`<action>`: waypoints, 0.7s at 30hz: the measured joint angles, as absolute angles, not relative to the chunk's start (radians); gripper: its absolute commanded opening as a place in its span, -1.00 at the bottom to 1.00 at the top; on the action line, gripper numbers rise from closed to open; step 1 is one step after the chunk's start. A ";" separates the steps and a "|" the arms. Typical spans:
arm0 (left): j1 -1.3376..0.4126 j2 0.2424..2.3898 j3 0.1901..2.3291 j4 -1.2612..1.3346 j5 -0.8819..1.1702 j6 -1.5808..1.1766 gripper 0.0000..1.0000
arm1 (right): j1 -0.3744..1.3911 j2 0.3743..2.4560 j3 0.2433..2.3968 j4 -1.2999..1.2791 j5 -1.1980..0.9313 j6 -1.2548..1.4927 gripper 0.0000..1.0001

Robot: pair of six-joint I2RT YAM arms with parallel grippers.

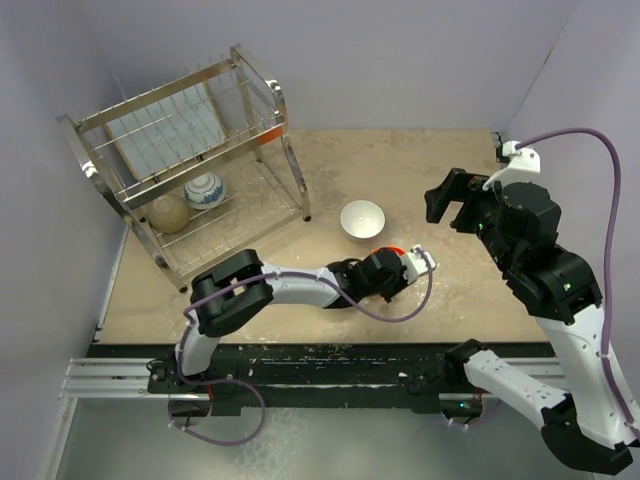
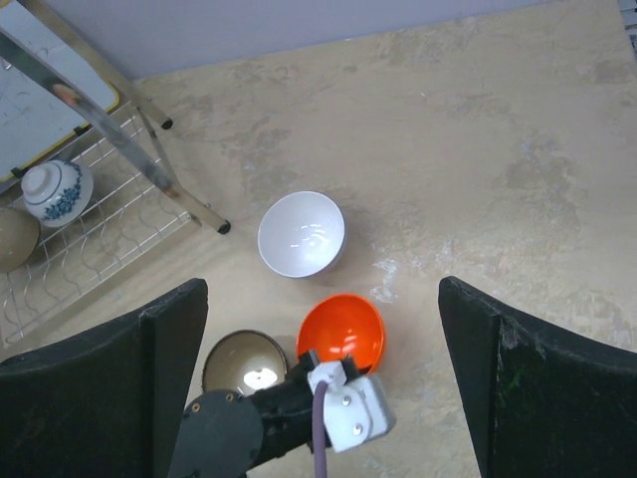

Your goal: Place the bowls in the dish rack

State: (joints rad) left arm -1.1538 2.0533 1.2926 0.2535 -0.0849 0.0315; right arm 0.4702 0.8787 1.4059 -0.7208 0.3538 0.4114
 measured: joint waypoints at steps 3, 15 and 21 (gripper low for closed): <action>-1.180 1.993 1.246 0.243 -0.061 -0.011 -1.00 | 0.470 0.876 1.406 -0.722 0.359 0.411 0.98; -1.129 1.525 0.981 0.365 0.022 -0.262 -1.00 | 0.470 0.870 1.407 -0.732 0.364 0.412 0.97; -0.931 1.382 0.805 0.482 0.067 -0.431 -1.00 | 0.470 0.856 1.385 -0.728 0.316 0.412 0.97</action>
State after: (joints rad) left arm -0.9306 1.3815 0.8055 0.4824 0.0669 -0.4309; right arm 0.4702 0.8562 1.3853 -0.7280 0.3164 0.4122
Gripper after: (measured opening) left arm 0.077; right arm 0.986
